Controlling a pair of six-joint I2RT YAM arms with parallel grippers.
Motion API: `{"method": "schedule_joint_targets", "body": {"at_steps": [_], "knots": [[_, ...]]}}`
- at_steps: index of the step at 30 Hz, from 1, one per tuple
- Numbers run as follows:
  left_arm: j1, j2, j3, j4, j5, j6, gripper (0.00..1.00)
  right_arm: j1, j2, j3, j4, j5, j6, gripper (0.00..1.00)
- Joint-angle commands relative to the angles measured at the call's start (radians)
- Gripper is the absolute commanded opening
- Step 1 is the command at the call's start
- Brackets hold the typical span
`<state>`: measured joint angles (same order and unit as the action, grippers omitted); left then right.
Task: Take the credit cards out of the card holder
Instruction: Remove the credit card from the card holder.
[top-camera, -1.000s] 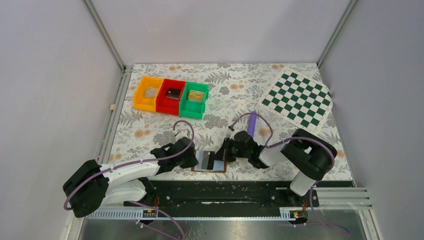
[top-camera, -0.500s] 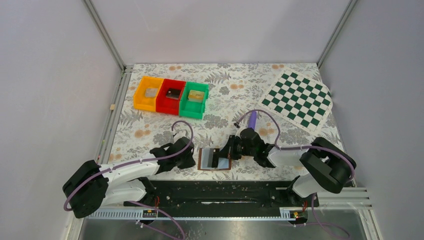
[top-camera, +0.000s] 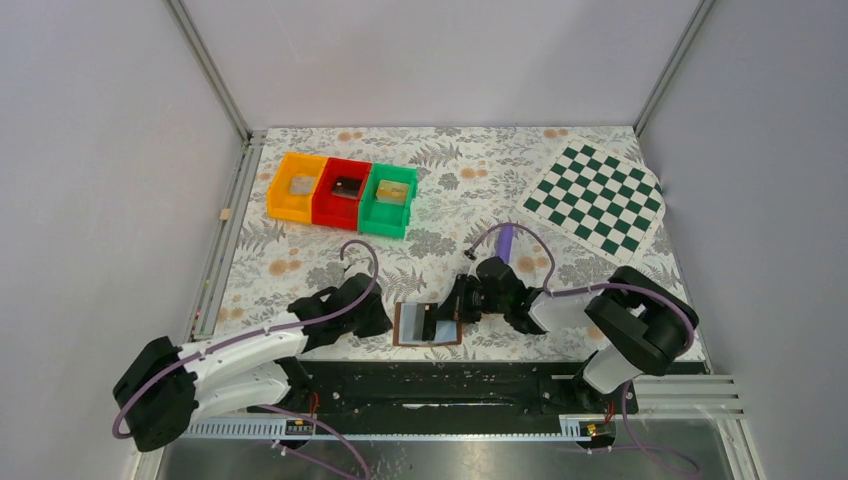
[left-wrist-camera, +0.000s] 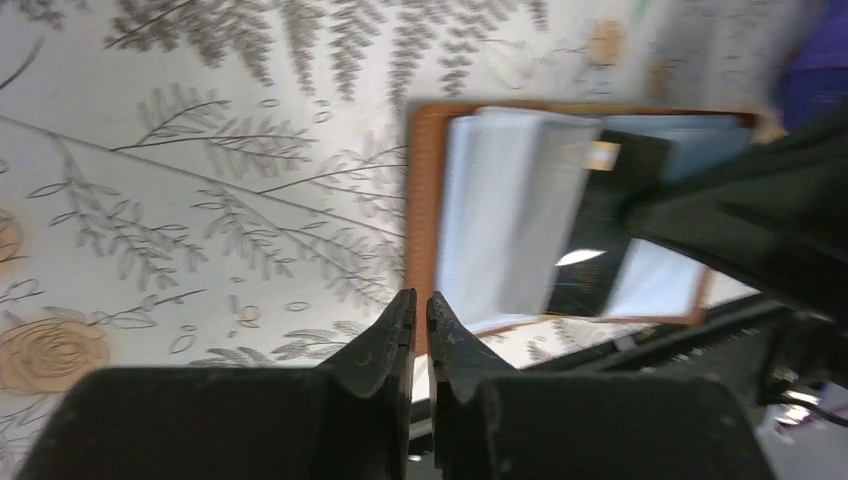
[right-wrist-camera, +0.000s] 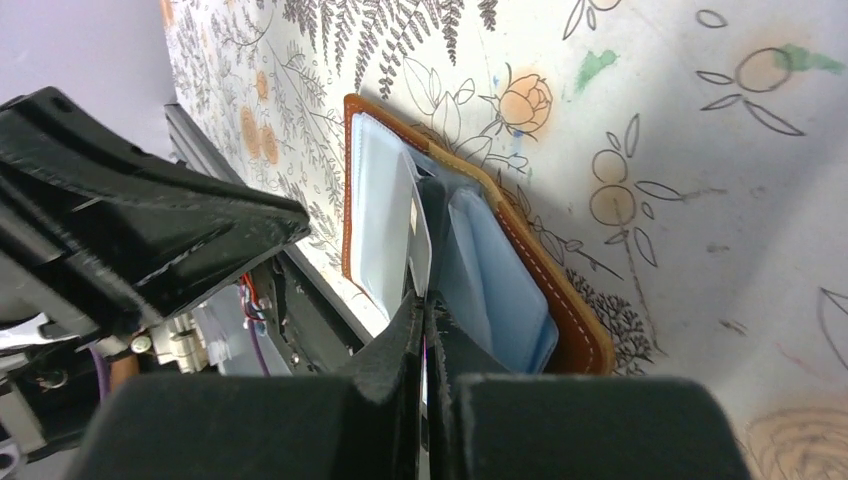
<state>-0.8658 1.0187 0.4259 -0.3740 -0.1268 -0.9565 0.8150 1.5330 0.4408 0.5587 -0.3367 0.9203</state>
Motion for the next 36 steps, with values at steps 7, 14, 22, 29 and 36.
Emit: {"method": "schedule_joint_targets", "body": {"at_steps": [7,14,22,29,36], "knots": [[0.004,-0.014,-0.049,0.263,0.161,0.042,0.09,-0.007,0.11,0.025,0.204,-0.09,0.083,0.0],[0.003,0.124,-0.063,0.302,0.134,0.046,0.08,-0.007,0.112,0.027,0.173,-0.116,0.054,0.01],[0.003,0.161,-0.059,0.146,0.042,-0.008,0.06,-0.014,0.055,0.042,0.038,-0.087,-0.015,0.05],[0.003,0.165,-0.065,0.103,0.007,-0.016,0.06,-0.047,0.006,0.031,-0.006,-0.08,-0.041,0.0],[0.004,0.158,-0.072,0.119,0.019,-0.023,0.06,-0.072,0.031,-0.061,0.261,-0.09,0.087,0.0]]}}
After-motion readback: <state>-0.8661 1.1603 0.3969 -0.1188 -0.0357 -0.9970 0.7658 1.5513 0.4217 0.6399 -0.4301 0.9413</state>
